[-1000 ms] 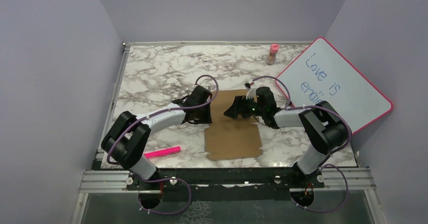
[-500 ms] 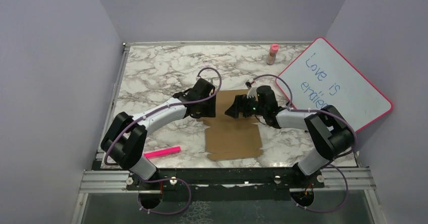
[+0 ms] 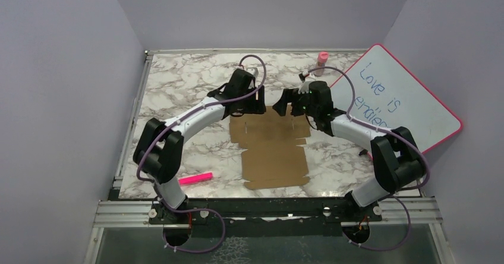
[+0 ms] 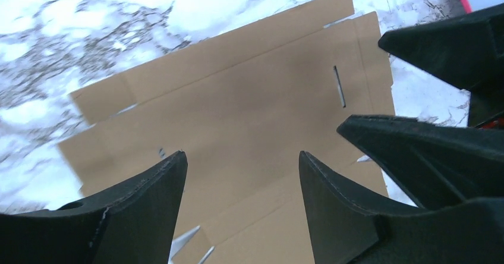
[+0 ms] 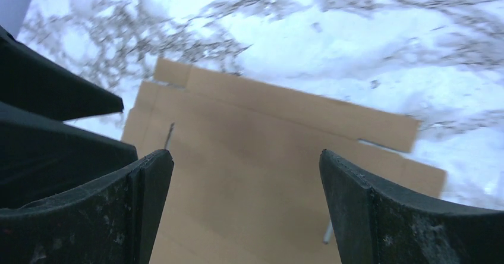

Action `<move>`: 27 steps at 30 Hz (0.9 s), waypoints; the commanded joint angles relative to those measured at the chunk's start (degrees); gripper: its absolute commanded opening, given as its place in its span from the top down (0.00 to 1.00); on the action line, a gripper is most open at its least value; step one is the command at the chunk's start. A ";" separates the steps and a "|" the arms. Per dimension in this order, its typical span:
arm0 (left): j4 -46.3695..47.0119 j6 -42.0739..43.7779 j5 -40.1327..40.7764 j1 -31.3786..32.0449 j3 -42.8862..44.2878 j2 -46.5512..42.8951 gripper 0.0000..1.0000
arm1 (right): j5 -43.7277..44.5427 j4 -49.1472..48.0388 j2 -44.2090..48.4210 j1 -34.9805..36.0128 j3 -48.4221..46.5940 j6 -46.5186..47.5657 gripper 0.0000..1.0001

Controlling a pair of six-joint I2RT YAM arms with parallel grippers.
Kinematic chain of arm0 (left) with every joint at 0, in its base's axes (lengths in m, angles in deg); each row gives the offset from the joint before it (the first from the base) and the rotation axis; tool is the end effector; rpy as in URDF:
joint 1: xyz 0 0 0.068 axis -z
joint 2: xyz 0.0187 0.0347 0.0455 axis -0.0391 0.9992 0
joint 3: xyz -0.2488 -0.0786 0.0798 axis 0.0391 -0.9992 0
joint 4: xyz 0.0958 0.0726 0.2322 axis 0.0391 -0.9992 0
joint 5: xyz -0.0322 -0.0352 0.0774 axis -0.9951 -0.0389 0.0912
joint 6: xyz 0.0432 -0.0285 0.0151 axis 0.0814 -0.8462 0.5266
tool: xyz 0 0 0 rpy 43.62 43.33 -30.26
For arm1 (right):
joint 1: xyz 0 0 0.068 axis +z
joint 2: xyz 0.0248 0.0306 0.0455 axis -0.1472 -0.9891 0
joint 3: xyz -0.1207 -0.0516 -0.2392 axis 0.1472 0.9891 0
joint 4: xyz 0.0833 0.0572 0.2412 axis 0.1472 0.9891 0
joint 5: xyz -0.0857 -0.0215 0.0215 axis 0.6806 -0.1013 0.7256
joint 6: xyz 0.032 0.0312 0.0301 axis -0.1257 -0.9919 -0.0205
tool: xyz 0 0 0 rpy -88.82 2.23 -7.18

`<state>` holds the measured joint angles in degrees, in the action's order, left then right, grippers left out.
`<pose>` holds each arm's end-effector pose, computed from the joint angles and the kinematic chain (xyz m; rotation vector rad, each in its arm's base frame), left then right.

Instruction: Fold the paper box

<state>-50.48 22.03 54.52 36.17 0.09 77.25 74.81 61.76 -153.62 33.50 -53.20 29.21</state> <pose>0.3065 -0.2088 0.2575 0.2054 2.3846 -0.5828 0.3006 0.1496 0.2141 -0.2535 2.0673 0.7227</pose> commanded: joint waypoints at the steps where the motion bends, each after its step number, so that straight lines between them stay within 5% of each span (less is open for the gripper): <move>1: 3.98 1.01 -7.63 -0.77 6.02 8.03 0.29 | 4.76 3.99 -3.39 -3.65 -3.66 1.48 0.02; 12: 4.30 2.62 -11.70 -1.50 10.10 18.56 0.29 | -5.41 2.94 -12.99 -12.06 -8.21 -1.57 0.09; 27: 4.62 2.51 -14.26 -1.50 8.87 21.68 0.29 | -11.11 4.92 -22.29 -13.02 -12.04 -1.84 0.20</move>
<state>-46.94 23.78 42.57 34.71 8.44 97.86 67.34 64.45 -172.96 20.83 -63.46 27.59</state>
